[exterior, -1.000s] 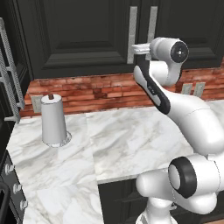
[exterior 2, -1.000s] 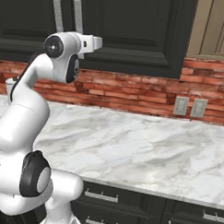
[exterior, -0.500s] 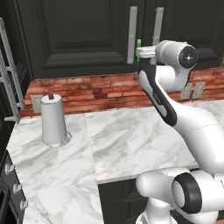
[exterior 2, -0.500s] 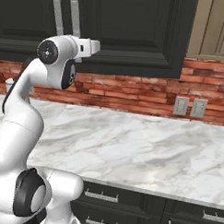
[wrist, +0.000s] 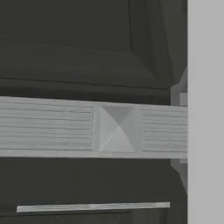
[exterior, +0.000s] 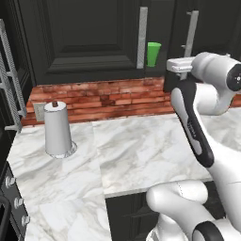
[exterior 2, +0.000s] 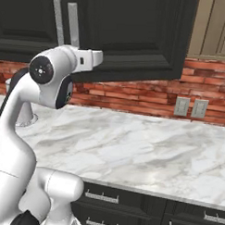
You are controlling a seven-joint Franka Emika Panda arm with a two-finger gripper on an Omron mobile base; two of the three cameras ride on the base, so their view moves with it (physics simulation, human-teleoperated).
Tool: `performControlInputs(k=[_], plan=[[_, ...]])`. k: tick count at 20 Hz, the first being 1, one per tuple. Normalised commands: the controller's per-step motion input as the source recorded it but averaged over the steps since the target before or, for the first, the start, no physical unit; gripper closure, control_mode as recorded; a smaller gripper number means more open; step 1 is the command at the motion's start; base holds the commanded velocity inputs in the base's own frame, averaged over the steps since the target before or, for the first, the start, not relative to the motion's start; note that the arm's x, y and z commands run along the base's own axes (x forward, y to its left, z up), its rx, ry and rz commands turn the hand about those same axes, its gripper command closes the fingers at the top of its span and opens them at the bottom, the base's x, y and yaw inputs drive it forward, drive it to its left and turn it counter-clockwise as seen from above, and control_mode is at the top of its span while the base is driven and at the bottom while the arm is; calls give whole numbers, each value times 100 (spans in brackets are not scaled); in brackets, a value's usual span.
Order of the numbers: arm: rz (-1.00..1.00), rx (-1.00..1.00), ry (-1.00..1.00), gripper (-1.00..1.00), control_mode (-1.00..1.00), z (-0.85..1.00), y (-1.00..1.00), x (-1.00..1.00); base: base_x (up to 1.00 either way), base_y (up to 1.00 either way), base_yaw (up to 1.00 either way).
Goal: Open the cabinet directly in front. Then move the beer and the cup to the dining counter with the jar on it.
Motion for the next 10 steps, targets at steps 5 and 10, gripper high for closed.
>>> performControlInputs(k=[5,10], plan=[[-3,0,0,100,-100,0,-73,-90,0,0,0],[-7,0,0,100,-100,0,-73,-88,0,0,0]])
